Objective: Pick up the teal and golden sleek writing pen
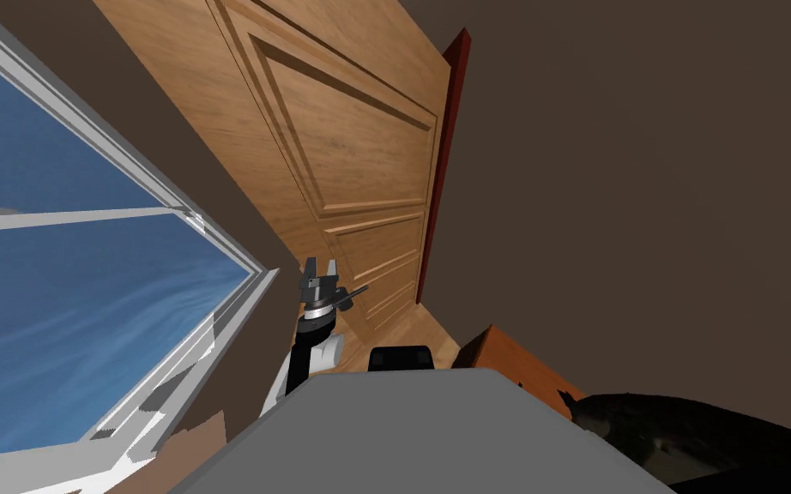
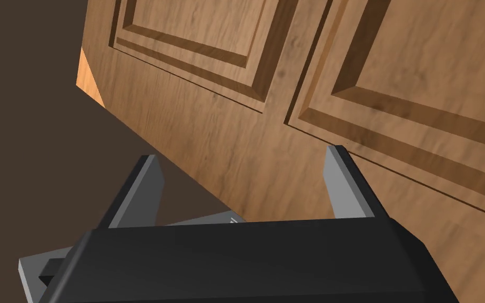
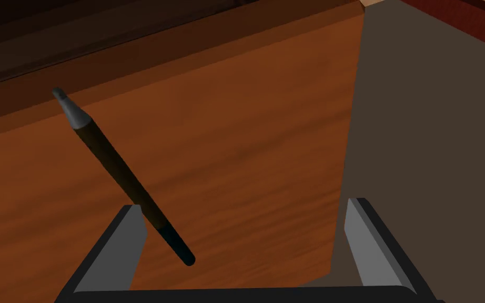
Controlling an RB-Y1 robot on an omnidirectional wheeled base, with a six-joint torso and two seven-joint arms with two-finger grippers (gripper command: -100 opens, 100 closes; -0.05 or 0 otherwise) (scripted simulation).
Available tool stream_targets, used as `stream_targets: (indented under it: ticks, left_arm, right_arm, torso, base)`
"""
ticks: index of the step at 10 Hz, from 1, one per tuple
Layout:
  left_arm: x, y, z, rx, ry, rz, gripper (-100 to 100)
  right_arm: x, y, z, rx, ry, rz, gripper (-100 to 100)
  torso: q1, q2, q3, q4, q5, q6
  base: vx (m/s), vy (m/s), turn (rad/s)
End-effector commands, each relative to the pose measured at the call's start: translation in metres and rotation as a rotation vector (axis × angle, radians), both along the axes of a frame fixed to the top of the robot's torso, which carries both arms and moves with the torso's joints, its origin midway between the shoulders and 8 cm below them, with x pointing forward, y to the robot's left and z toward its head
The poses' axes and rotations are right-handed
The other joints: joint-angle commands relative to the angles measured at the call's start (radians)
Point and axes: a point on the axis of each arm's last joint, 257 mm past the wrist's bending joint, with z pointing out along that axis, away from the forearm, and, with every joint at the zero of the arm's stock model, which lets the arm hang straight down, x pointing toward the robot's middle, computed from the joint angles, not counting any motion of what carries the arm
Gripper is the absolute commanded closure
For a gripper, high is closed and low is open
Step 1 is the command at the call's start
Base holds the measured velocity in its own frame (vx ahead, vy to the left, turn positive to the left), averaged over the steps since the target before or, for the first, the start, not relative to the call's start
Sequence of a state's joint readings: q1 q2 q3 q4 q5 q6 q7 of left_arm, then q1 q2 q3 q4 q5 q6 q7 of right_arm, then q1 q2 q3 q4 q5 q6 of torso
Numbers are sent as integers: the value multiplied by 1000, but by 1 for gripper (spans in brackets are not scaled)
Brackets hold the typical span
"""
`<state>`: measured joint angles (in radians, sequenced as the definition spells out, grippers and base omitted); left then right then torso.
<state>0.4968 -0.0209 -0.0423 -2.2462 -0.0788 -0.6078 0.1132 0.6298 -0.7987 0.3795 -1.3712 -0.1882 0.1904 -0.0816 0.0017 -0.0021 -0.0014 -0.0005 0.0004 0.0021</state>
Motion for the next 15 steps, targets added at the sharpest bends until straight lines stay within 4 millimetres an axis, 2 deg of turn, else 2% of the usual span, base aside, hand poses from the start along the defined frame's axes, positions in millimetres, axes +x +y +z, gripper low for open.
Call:
stream_targets:
  ticks: [1, 4, 8, 9, 10, 11, 15]
  left_arm:
    - [0, 0, 0, 0, 0, 0, 0]
    - [0, 0, 0, 0, 0, 0, 0]
    - [0, 0, 0, 0, 0, 0, 0]
    - [0, 0, 0, 0, 0, 0, 0]
    - [0, 0, 0, 0, 0, 0, 0]
    - [0, 0, 0, 0, 0, 0, 0]
    - [0, 0, 0, 0, 0, 0, 0]
  right_arm:
    - [-25, -14, -7, -26, 65, -13, -100]
    - [-82, -38, -16, -74, 208, -45, -100]
    - [-141, -50, -23, -108, 350, -77, -100]
    - [-129, -46, -24, -102, 324, -70, -100]
    - [-130, -46, -24, -104, 330, -72, 0]
    - [-130, -42, -32, -103, 327, -76, -100]
    - [-131, -34, -45, -99, 326, -83, -100]
  torso:
    - [0, 0, 0, 0, 0, 0]
    - [-2, -1, -1, 0, 0, 0]
    - [0, -1, -1, 0, 0, 0]
    - [1, -1, -1, 0, 0, 0]
    - [2, -1, 0, 0, 0, 1]
    - [3, 0, 0, 0, 1, 1]
    - [1, 1, 1, 0, 0, 1]
  base:
    - [19, -31, 264]
    - [40, -58, 283]
    - [33, -37, 219]
    - [15, -15, 48]
    - [0, 0, 0]
    - [-2, -32, 34]
    - [-9, -39, 26]
